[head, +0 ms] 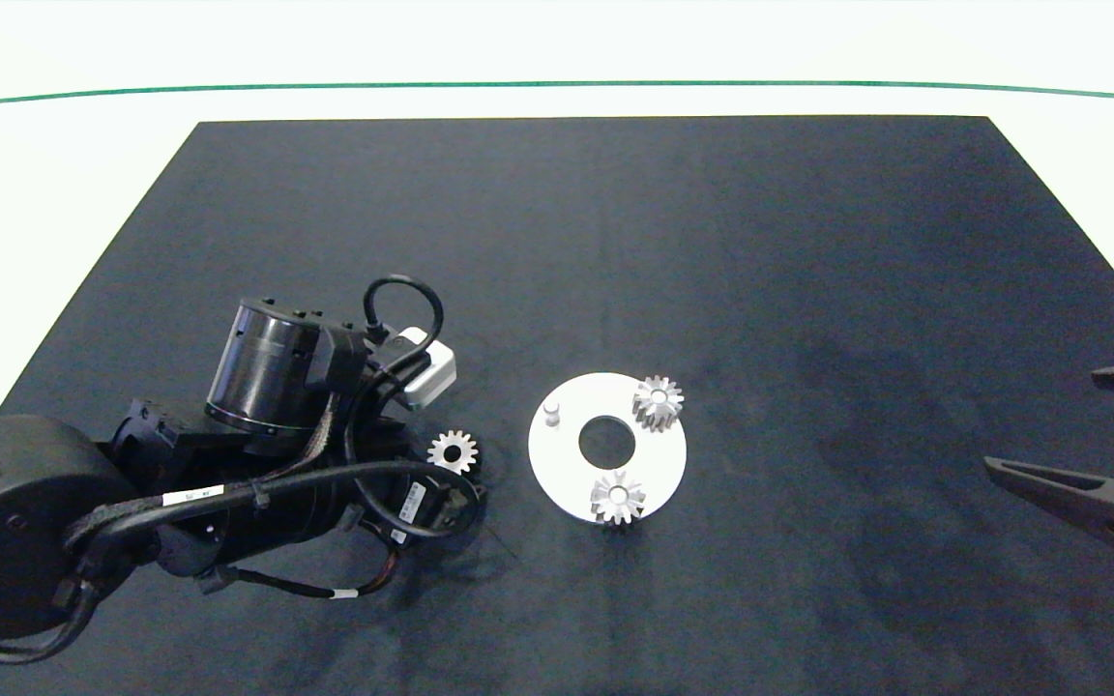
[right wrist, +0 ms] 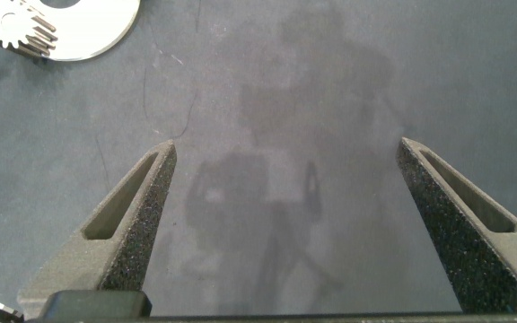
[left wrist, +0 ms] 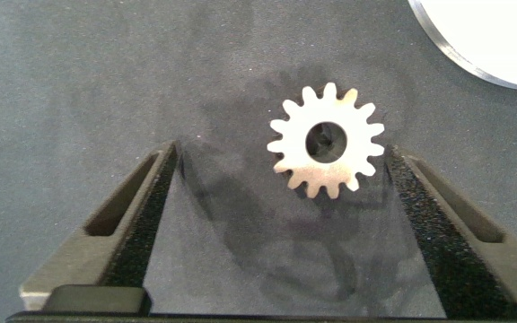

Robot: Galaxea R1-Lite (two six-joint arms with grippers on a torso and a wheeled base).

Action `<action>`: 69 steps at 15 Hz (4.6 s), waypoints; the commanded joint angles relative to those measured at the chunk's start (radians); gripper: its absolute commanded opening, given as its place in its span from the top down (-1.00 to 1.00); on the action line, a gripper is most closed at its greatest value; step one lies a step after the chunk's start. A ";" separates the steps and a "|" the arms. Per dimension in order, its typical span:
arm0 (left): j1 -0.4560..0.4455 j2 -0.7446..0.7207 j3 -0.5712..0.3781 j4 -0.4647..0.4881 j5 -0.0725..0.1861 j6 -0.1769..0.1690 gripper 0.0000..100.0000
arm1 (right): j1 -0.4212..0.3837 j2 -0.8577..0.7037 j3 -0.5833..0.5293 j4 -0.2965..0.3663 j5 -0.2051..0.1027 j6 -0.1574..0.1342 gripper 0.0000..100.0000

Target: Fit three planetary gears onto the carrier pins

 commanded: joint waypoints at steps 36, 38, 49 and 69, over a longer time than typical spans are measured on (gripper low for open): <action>-0.021 0.016 0.019 -0.065 0.015 -0.003 0.59 | -0.027 0.023 0.000 0.002 0.024 -0.003 -1.00; -0.021 0.013 0.027 -0.067 0.015 -0.002 0.68 | -0.027 0.023 0.000 0.002 0.024 -0.003 -1.00; -0.023 0.008 0.024 -0.075 0.017 0.000 1.00 | -0.027 0.023 0.000 0.002 0.024 -0.003 -1.00; -0.202 0.092 -0.287 0.059 0.032 -0.003 1.00 | -0.053 -0.084 -0.040 0.005 0.057 -0.032 -1.00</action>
